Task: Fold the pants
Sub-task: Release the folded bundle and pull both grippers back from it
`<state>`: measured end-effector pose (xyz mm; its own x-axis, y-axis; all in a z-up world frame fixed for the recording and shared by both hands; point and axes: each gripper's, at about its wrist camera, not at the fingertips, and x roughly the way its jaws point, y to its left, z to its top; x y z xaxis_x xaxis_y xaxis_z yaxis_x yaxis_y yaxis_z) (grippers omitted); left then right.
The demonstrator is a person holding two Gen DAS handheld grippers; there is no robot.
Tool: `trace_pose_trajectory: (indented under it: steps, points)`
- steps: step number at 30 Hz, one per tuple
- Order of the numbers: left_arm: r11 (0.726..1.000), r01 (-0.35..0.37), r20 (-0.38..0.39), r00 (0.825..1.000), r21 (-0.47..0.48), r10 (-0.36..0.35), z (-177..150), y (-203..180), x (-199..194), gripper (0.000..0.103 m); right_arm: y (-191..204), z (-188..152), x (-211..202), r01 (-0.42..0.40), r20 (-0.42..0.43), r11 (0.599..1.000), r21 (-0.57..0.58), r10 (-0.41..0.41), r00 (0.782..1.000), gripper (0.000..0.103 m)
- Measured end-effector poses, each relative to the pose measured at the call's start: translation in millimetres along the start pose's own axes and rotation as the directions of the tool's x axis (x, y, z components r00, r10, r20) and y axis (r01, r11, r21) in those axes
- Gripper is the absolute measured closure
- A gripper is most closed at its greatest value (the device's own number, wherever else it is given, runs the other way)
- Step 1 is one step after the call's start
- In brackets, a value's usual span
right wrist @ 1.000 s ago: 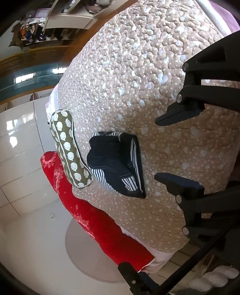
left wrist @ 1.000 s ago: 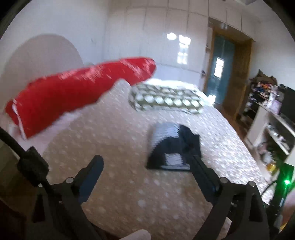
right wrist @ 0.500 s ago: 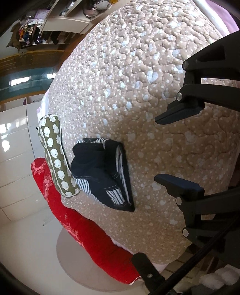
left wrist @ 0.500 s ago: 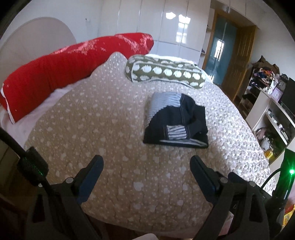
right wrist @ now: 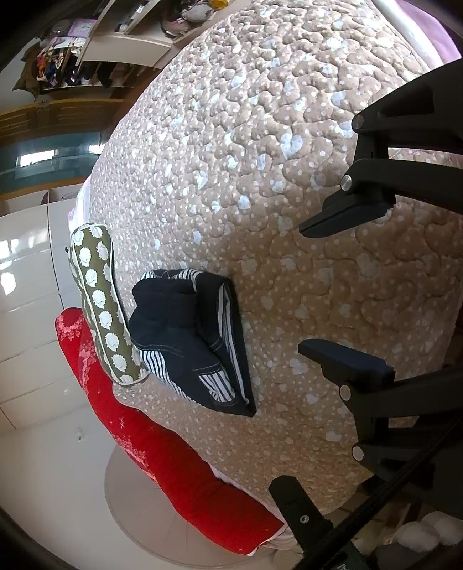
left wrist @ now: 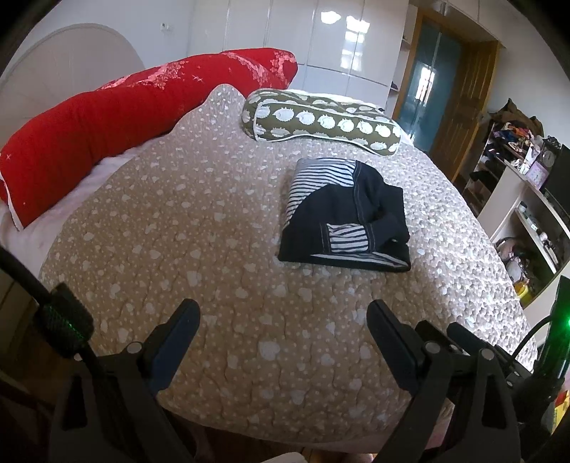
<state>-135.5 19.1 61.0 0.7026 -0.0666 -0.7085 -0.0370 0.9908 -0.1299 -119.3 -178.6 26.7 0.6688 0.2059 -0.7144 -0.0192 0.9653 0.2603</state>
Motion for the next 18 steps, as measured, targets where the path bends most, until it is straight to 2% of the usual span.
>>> trace_pose_trajectory:
  steps: [3,8,13,18]
  points:
    - [1.0,-0.007,-0.008,1.0,0.003,0.007,-1,0,2,0.009,-1,0,0,0.0,-0.002,1.0,0.004,0.0,1.0,0.04]
    - [0.999,0.003,-0.064,0.998,-0.033,-0.006,-3,8,15,0.009,-6,0,0,-0.005,-0.005,0.999,0.035,0.005,1.0,0.039]
    - [0.999,-0.037,-0.096,0.995,-0.036,0.034,-9,16,31,0.009,-11,5,0,-0.003,0.003,0.999,0.051,0.003,1.0,0.039]
    - [0.997,-0.066,-0.165,0.984,-0.028,0.061,-16,20,55,0.009,-19,4,8,-0.006,-0.017,0.996,0.088,0.008,1.0,0.038]
